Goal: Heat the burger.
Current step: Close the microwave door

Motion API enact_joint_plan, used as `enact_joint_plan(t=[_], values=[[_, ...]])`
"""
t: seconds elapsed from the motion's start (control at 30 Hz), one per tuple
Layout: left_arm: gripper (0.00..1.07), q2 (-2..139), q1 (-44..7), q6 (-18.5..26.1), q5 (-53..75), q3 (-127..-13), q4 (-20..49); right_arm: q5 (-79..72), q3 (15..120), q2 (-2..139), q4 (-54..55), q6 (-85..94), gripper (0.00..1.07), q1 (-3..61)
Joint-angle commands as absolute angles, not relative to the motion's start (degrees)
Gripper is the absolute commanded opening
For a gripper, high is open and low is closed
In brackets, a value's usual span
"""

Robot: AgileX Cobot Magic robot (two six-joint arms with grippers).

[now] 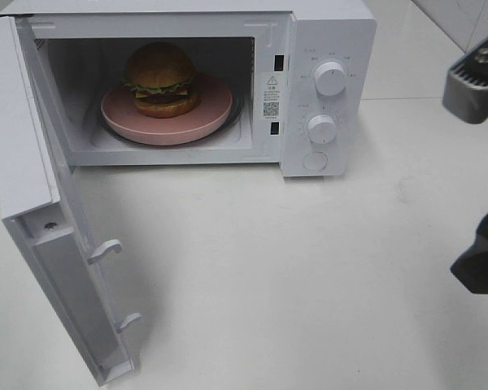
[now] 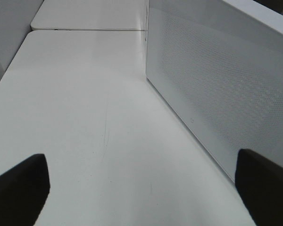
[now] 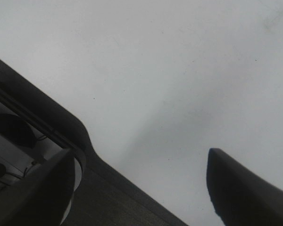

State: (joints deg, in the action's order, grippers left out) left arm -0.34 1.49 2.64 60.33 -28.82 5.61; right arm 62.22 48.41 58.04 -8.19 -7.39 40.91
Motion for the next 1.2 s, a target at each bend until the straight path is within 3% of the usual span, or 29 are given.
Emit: enact_joint_plan(t=[0.03,0.33,1.0,1.2], values=[[1.00,-1.4,1.7,2.6,59.5,-28.7,5.8,64.0,48.2,55.3,-8.0,-7.9,0.74,41.0],[1.00,-1.4,1.7,2.6,59.5,-28.7,5.8,67.0,48.1,43.6,-7.9,-8.7,0.74,40.6],[1.00,-1.4,1.7,2.6,59.5,-28.7,5.8,60.2,29.9,16.4,-6.0,-8.0,0.74,12.3],[1.00,-1.4,1.7,2.6,59.5,-28.7,5.8,59.8,29.3,9.1,-5.4,-7.5,0.74,7.8]])
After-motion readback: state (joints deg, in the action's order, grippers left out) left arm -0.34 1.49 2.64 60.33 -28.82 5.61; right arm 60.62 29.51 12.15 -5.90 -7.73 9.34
